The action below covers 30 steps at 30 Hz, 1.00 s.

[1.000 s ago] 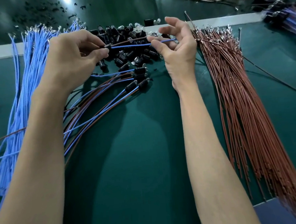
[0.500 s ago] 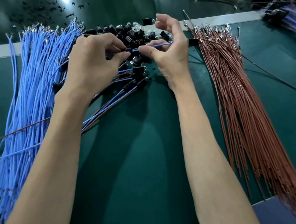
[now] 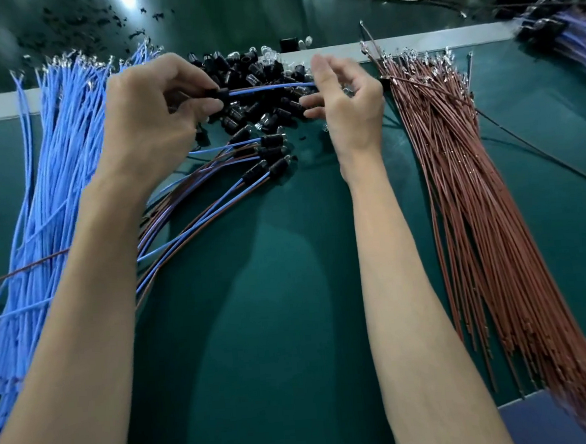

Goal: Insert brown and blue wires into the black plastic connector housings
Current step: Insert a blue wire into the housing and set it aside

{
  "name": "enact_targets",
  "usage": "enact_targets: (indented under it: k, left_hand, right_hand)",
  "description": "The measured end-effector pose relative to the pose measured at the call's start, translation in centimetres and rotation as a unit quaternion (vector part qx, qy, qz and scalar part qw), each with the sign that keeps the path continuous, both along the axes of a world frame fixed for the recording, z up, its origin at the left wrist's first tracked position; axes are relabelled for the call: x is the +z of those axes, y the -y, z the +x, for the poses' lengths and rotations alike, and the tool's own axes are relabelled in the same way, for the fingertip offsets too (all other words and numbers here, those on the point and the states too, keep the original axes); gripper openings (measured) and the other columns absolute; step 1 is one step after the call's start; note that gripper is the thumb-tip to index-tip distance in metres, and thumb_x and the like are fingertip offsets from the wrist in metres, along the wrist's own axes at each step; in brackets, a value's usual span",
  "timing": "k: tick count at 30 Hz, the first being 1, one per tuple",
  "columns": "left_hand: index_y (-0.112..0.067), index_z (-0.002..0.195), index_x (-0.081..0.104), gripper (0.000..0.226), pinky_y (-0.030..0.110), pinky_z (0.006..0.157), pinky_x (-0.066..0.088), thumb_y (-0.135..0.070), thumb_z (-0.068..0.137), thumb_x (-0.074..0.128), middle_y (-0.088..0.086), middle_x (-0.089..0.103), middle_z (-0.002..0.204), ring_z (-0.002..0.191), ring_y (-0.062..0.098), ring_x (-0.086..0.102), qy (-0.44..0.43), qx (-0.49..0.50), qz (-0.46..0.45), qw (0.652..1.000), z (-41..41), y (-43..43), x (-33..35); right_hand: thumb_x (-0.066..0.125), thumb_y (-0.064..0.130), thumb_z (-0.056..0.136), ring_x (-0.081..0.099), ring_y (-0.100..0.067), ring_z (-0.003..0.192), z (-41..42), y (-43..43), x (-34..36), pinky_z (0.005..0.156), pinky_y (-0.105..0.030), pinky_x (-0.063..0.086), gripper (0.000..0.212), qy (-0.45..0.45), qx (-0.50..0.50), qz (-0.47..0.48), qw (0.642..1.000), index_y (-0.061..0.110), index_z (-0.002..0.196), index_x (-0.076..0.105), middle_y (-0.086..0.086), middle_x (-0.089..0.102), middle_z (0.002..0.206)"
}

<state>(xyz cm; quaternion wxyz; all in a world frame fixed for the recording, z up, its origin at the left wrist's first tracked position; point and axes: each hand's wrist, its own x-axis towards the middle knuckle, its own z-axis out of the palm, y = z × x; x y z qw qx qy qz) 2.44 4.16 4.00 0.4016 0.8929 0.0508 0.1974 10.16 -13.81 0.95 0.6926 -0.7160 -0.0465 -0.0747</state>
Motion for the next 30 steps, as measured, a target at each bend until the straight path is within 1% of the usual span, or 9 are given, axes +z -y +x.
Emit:
enact_targets:
  k: [2, 4, 7, 10, 14, 19, 24, 28, 30]
  left_hand:
    - [-0.037, 0.083, 0.058, 0.029, 0.008, 0.067, 0.044, -0.011, 0.083, 0.071, -0.017, 0.061, 0.083, 0.068, -0.010, 0.058, 0.006, -0.003, -0.008, 1.000, -0.2, -0.3, 0.3]
    - [-0.040, 0.081, 0.055, 0.032, 0.010, 0.069, 0.046, -0.011, 0.084, 0.070, -0.018, 0.062, 0.082, 0.069, -0.009, 0.059, 0.007, 0.000, -0.013, 1.000, -0.3, -0.6, 0.3]
    - [-0.038, 0.082, 0.057, 0.030, 0.007, 0.067, 0.043, -0.011, 0.084, 0.070, -0.029, 0.062, 0.072, 0.066, -0.013, 0.058, 0.007, 0.012, -0.017, 1.000, -0.4, -0.9, 0.4]
    - [-0.032, 0.086, 0.059, 0.022, 0.004, 0.064, 0.040, -0.013, 0.084, 0.070, -0.024, 0.059, 0.079, 0.066, -0.016, 0.057, 0.016, 0.022, -0.018, 0.999, -0.6, -1.1, 0.4]
    - [-0.021, 0.100, 0.063, 0.017, 0.003, 0.067, 0.041, -0.014, 0.085, 0.069, -0.020, 0.058, 0.083, 0.068, -0.017, 0.056, 0.011, 0.014, 0.005, 1.000, -0.6, -1.0, 0.4]
    - [-0.020, 0.098, 0.067, 0.016, 0.005, 0.070, 0.043, -0.015, 0.084, 0.071, -0.024, 0.061, 0.080, 0.068, -0.014, 0.057, 0.003, -0.019, 0.008, 1.000, -0.4, -0.3, 0.7]
    - [-0.013, 0.097, 0.071, 0.016, 0.017, 0.074, 0.047, -0.018, 0.082, 0.071, -0.007, 0.066, 0.081, 0.065, -0.005, 0.056, 0.004, -0.052, 0.035, 0.998, 0.2, 1.8, 0.3]
    - [-0.011, 0.097, 0.070, 0.016, 0.014, 0.076, 0.047, -0.019, 0.084, 0.069, -0.004, 0.067, 0.082, 0.072, 0.005, 0.059, 0.010, -0.048, 0.051, 0.997, 0.5, 3.1, -0.4]
    - [-0.011, 0.099, 0.070, 0.016, 0.009, 0.073, 0.045, -0.017, 0.084, 0.068, -0.003, 0.066, 0.081, 0.072, 0.007, 0.059, 0.012, -0.041, 0.051, 0.998, 0.6, 3.3, -0.7]
  right_hand:
    - [0.064, 0.015, 0.091, 0.065, -0.010, 0.056, 0.1, -0.1, -0.1, 0.054, -0.021, 0.049, 0.011, -0.007, 0.030, 0.006, 0.999, 0.013, 0.081, 0.067, 0.000, 0.067, 0.074]
    - [0.065, 0.008, 0.090, 0.063, -0.010, 0.055, 0.1, 0.0, -0.1, 0.054, -0.020, 0.048, 0.012, -0.009, 0.054, 0.046, 0.997, 0.011, 0.079, 0.067, -0.002, 0.067, 0.069]
    - [0.064, 0.002, 0.088, 0.062, -0.009, 0.058, 0.0, 0.4, 0.1, 0.056, -0.018, 0.049, 0.012, -0.014, 0.093, 0.132, 0.987, 0.010, 0.080, 0.067, -0.002, 0.067, 0.070]
    - [0.065, -0.005, 0.085, 0.063, -0.010, 0.064, 0.0, 0.7, 0.2, 0.065, -0.020, 0.051, 0.014, -0.016, 0.119, 0.159, 0.980, 0.008, 0.082, 0.067, 0.002, 0.068, 0.068]
    - [0.066, -0.008, 0.082, 0.063, -0.011, 0.064, 0.0, 0.8, 0.3, 0.065, -0.021, 0.052, 0.018, -0.024, 0.102, 0.134, 0.986, 0.009, 0.078, 0.067, -0.001, 0.067, 0.068]
    - [0.066, -0.011, 0.082, 0.062, -0.008, 0.061, 0.0, 0.9, 0.3, 0.062, -0.018, 0.050, 0.019, -0.007, 0.107, 0.096, 0.990, 0.008, 0.077, 0.067, 0.001, 0.067, 0.066]
    - [0.068, -0.012, 0.078, 0.063, -0.004, 0.063, -0.4, 0.1, 0.3, 0.064, -0.016, 0.050, 0.019, 0.020, 0.139, 0.043, 0.989, 0.006, 0.080, 0.069, 0.007, 0.068, 0.065]
    - [0.071, -0.012, 0.075, 0.064, -0.005, 0.067, -0.4, 0.1, 0.1, 0.069, -0.019, 0.052, 0.023, 0.019, 0.151, 0.031, 0.988, 0.011, 0.076, 0.069, 0.007, 0.069, 0.067]
    - [0.072, -0.011, 0.074, 0.064, -0.007, 0.069, -0.3, 0.2, 0.1, 0.072, -0.021, 0.052, 0.021, 0.014, 0.157, 0.025, 0.987, 0.010, 0.077, 0.070, 0.004, 0.069, 0.069]
